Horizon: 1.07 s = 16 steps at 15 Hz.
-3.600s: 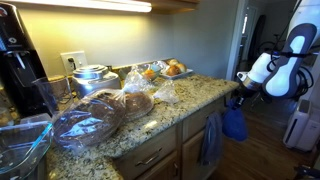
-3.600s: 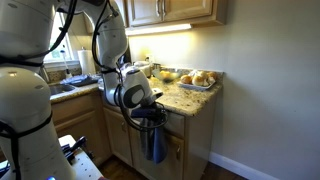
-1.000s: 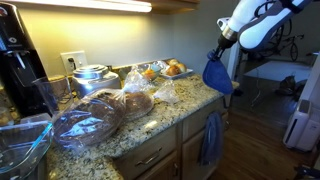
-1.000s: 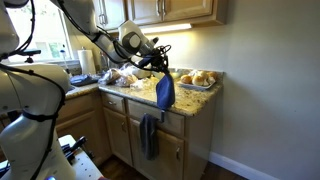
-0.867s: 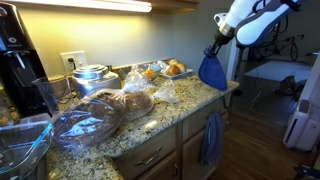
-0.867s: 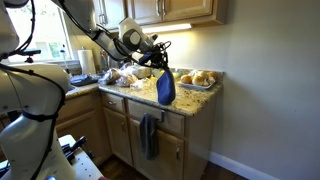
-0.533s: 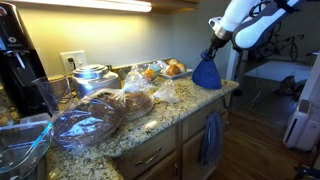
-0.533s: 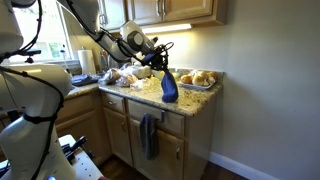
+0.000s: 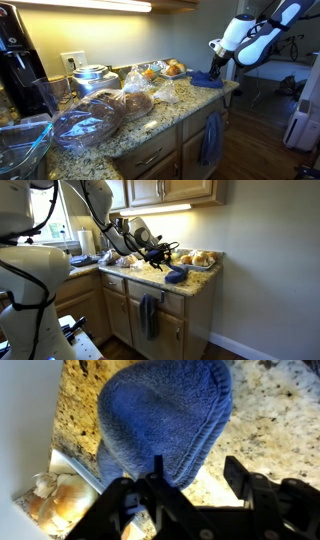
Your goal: Pick up the blue cloth and put it on the counter
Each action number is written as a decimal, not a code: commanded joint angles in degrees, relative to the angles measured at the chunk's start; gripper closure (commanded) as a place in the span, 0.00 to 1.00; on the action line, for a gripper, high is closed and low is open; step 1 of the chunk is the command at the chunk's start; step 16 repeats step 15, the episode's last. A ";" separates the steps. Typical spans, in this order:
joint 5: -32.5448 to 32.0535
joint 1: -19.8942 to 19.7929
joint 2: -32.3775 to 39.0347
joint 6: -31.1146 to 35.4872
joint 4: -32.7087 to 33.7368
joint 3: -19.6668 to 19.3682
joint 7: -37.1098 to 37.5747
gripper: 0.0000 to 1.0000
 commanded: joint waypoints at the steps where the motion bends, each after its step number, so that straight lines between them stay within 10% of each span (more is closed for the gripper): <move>1: -5.58 -11.90 -2.25 0.39 0.39 11.72 2.10 0.04; 16: -1.09 -10.29 0.45 0.08 0.86 11.57 -0.22 0.00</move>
